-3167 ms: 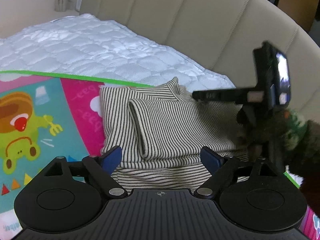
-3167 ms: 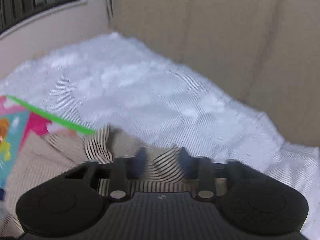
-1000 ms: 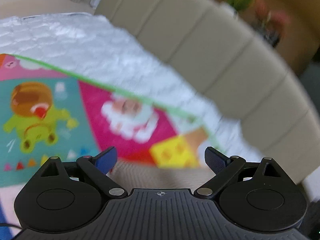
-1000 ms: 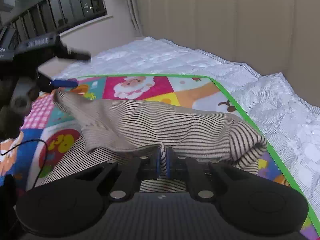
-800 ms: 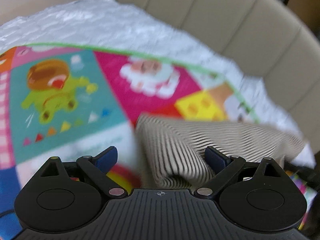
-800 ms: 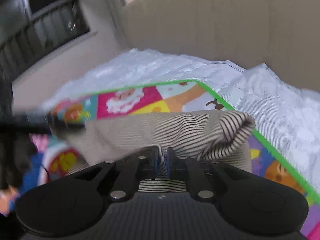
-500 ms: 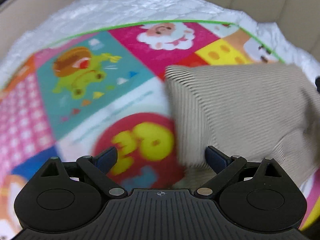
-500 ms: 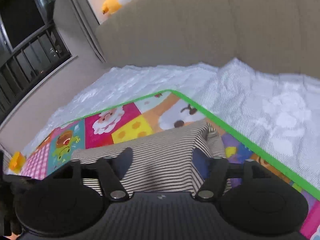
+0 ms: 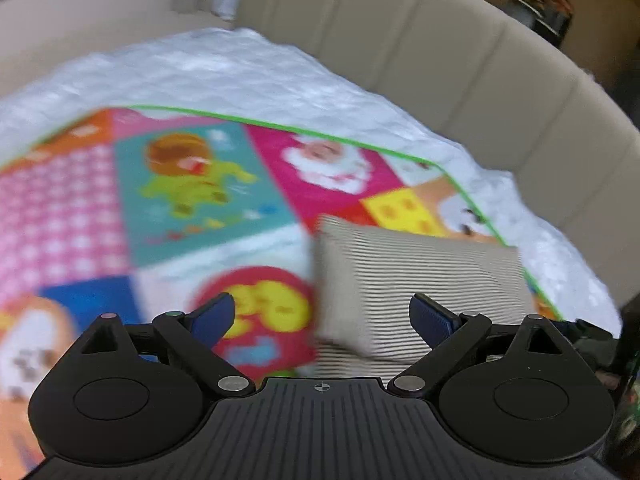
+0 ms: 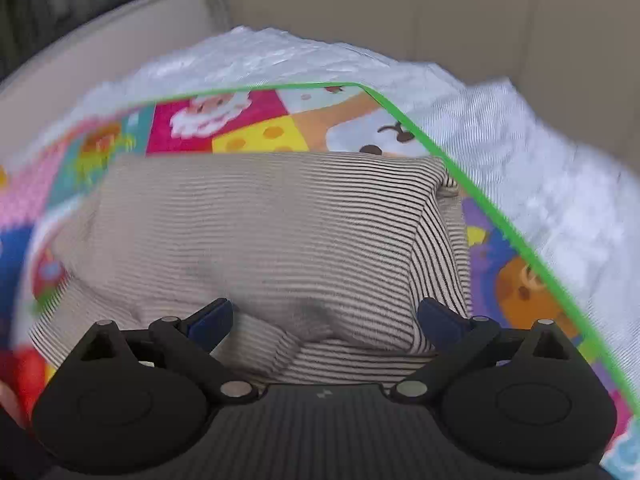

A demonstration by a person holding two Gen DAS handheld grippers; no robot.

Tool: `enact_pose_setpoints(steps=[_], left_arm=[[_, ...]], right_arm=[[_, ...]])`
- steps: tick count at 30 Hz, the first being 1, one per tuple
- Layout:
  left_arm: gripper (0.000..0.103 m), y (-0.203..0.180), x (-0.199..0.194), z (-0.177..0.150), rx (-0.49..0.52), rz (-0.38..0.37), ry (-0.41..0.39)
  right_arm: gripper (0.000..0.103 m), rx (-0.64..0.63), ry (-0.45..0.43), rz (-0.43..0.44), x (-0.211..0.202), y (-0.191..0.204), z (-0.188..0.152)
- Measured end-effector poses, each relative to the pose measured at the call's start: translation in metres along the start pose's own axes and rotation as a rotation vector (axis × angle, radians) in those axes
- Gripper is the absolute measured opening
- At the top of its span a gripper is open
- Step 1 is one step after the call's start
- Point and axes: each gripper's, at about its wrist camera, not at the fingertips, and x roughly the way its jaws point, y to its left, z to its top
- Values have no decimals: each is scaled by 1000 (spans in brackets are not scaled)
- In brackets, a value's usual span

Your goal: Fold clothes

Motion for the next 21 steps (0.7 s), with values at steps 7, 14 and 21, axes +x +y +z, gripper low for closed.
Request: enact_pose_setpoints(steps=[7, 14, 21], left_arm=[[94, -22, 71, -14, 51, 12, 122], [82, -11, 99, -23, 40, 3, 175], [72, -10, 83, -13, 18, -32, 94]], right_arm=[[99, 195, -205, 46, -41, -26, 7], [84, 221, -92, 36, -7, -33, 15], [82, 158, -33, -5, 1, -26, 15]])
